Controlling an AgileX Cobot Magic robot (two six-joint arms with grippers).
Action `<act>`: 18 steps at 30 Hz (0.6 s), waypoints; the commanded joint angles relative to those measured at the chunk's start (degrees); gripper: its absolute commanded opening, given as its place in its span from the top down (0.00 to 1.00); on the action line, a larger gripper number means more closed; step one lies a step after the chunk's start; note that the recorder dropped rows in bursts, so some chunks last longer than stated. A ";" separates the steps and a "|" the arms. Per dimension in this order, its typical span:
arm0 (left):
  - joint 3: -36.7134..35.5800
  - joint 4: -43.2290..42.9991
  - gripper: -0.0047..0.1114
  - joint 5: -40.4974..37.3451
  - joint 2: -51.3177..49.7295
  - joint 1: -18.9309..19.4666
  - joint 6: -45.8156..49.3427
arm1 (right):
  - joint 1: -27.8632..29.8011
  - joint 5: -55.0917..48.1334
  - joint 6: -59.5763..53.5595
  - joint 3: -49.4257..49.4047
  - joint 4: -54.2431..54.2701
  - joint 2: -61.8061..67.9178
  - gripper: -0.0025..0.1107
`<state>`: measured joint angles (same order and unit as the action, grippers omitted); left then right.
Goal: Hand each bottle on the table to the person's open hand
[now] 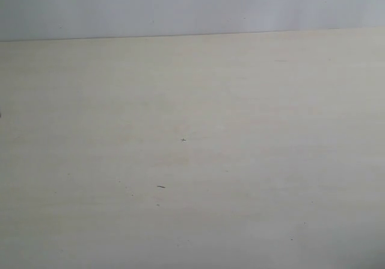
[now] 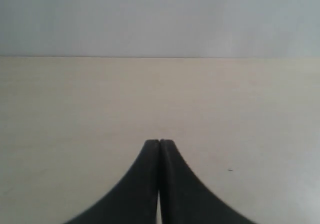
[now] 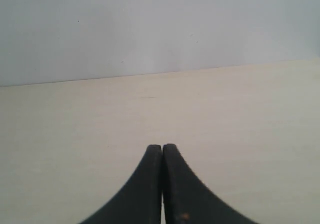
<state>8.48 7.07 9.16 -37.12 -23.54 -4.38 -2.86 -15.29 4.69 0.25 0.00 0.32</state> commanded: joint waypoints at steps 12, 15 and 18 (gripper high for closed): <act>-2.46 0.32 0.95 -20.29 27.86 13.29 5.90 | 0.19 0.13 0.08 -0.25 0.00 -0.32 0.98; -4.01 0.32 0.95 -20.42 31.09 13.29 5.80 | 0.19 0.13 0.08 -0.25 0.00 -0.32 0.98; -5.58 0.32 0.95 -20.57 34.47 13.29 5.80 | 0.19 0.13 0.08 -0.25 0.00 -0.32 0.98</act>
<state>4.16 6.97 -11.05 -5.22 -10.42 1.10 -2.86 -15.34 4.69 0.25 0.00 0.32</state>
